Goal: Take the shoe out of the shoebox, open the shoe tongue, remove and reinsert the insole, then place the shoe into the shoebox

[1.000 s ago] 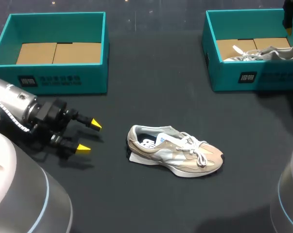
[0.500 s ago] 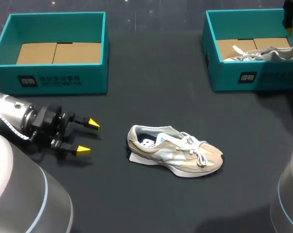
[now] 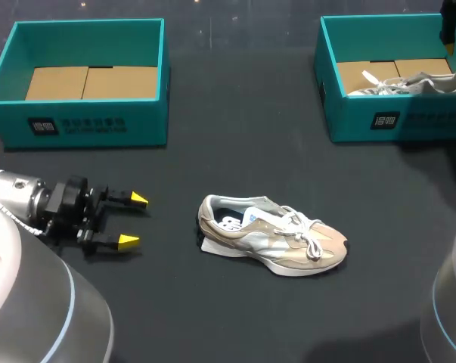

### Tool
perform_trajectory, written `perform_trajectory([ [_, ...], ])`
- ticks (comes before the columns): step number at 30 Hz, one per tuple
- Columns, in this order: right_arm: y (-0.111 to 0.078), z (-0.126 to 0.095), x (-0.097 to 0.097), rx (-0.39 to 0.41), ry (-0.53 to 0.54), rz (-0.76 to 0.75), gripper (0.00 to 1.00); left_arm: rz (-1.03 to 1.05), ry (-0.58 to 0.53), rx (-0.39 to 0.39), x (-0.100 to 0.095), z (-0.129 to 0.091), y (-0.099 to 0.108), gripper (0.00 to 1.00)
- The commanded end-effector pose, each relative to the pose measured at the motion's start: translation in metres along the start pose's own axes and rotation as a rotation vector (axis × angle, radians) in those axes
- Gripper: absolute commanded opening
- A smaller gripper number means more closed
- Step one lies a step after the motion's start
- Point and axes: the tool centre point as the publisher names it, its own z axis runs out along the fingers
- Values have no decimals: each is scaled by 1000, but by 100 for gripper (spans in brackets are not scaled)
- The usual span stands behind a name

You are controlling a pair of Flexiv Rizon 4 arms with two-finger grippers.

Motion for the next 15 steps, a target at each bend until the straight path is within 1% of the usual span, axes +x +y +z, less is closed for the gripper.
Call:
perform_trajectory([
  [1, -1, 0, 0, -1, 0, 0, 100, 4, -17, -6, 5, 4, 1, 100],
  [8, -1, 0, 0, -1, 0, 0, 100, 15, -21, -11, 0, 13, -1, 100],
  [15, -1, 0, 0, -1, 0, 0, 100, 32, 18, -15, -6, 26, -8, 100],
])
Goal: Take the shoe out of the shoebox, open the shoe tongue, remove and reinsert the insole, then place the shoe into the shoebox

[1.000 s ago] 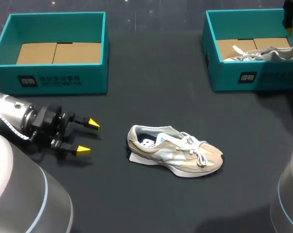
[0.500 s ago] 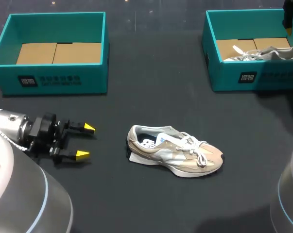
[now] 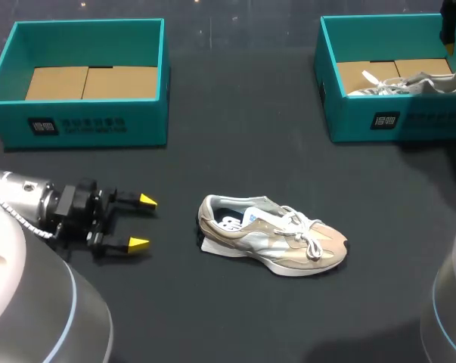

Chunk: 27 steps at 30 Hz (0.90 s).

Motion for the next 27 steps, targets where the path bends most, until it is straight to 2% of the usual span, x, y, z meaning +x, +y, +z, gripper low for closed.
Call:
perform_trajectory([
  [1, -1, 0, 0, -1, 0, 0, 100, 2, 21, -3, -10, 8, -4, 100],
  [10, -1, 0, 0, -1, 0, 0, 100, 16, 77, -4, -22, 29, -9, 100],
  [27, -1, 0, 0, -1, 0, 0, 100, 38, 146, -6, -24, 64, -17, 100],
])
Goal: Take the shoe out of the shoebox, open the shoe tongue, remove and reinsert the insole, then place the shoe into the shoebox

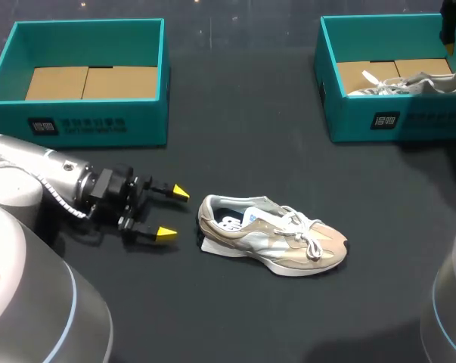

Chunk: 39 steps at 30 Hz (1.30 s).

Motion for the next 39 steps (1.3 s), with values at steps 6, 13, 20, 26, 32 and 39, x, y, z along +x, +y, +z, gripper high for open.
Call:
perform_trajectory([
  [6, -1, 0, 0, -1, 0, 0, 100, -2, 26, 3, -8, 19, 0, 100],
  [13, -1, 0, 0, -1, 0, 0, 100, -11, 31, 0, -9, 29, 2, 100],
  [20, -1, 0, 0, -1, 0, 0, 100, -29, 31, 2, -7, 38, -1, 100],
  [26, -1, 0, 0, -1, 0, 0, 100, -34, 44, 5, -3, 48, -3, 100],
  [32, -1, 0, 0, -1, 0, 0, 100, -35, 45, 3, 0, 54, -4, 100],
  [39, -1, 0, 0, -1, 0, 0, 100, -37, 34, 1, 3, 60, -4, 100],
])
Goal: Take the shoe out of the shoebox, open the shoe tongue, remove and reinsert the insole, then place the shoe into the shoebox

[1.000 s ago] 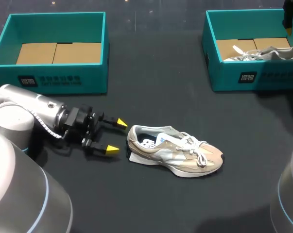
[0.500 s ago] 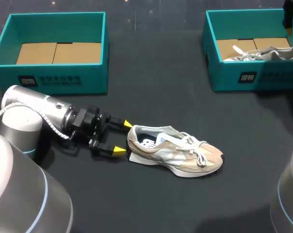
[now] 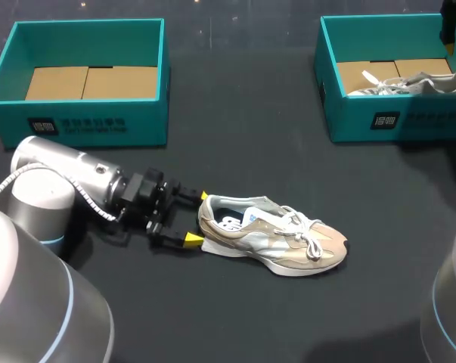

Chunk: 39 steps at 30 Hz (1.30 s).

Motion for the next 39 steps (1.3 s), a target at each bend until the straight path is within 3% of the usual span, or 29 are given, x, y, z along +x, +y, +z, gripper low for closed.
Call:
perform_trajectory([
  [1, -1, 0, 0, -1, 0, 0, 100, 3, -10, -5, 3, 5, 1, 100],
  [39, -1, 0, 0, -1, 0, 0, 100, 18, -14, 19, 1, 36, -7, 100],
])
